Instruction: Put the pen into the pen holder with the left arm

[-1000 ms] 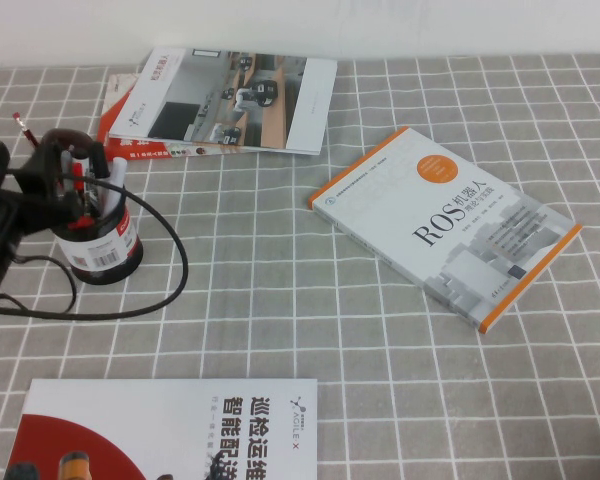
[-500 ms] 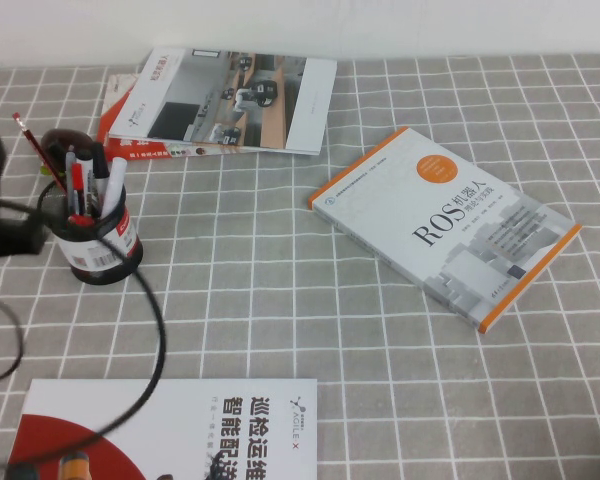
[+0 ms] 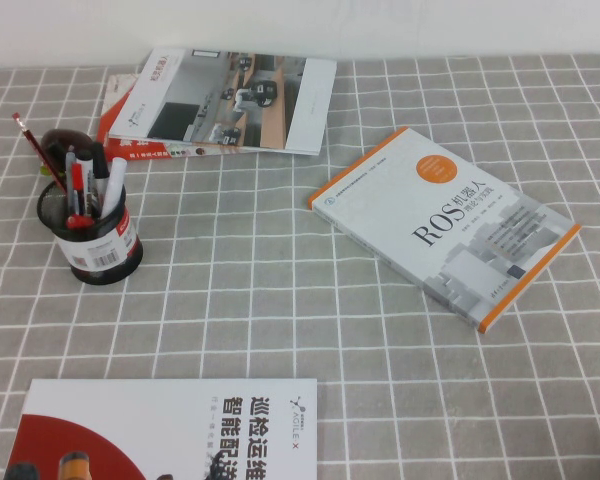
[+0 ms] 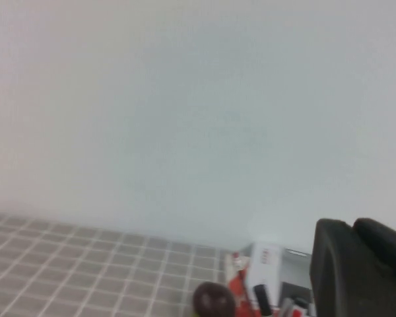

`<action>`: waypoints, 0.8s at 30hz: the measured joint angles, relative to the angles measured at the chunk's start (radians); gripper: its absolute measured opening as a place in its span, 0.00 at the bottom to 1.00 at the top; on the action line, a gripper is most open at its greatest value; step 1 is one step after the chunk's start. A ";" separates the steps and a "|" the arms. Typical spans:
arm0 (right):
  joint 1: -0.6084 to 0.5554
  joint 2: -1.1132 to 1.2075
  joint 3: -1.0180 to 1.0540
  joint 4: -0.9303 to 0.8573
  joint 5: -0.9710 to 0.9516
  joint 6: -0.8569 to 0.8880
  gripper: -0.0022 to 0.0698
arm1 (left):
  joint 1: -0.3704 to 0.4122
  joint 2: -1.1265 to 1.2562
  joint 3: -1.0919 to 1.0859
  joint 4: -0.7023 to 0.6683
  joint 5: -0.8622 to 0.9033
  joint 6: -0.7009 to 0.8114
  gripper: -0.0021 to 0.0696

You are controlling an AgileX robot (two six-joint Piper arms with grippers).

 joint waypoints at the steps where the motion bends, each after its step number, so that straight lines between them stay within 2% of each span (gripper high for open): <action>1: 0.000 0.000 0.000 0.000 0.000 0.000 0.01 | 0.000 -0.036 0.001 0.000 0.042 -0.001 0.03; 5: 0.000 0.000 0.000 0.000 0.000 0.000 0.01 | 0.000 -0.131 0.001 -0.095 0.193 0.059 0.03; 9: 0.000 0.000 0.000 0.000 0.000 0.000 0.01 | 0.000 -0.156 0.001 -0.300 0.309 0.224 0.03; 12: 0.000 0.000 0.000 0.000 0.000 0.000 0.01 | 0.000 -0.156 0.001 -0.428 0.376 0.269 0.03; 24: 0.000 0.000 0.000 0.000 0.000 0.000 0.01 | 0.000 -0.156 0.001 -0.461 0.435 0.317 0.03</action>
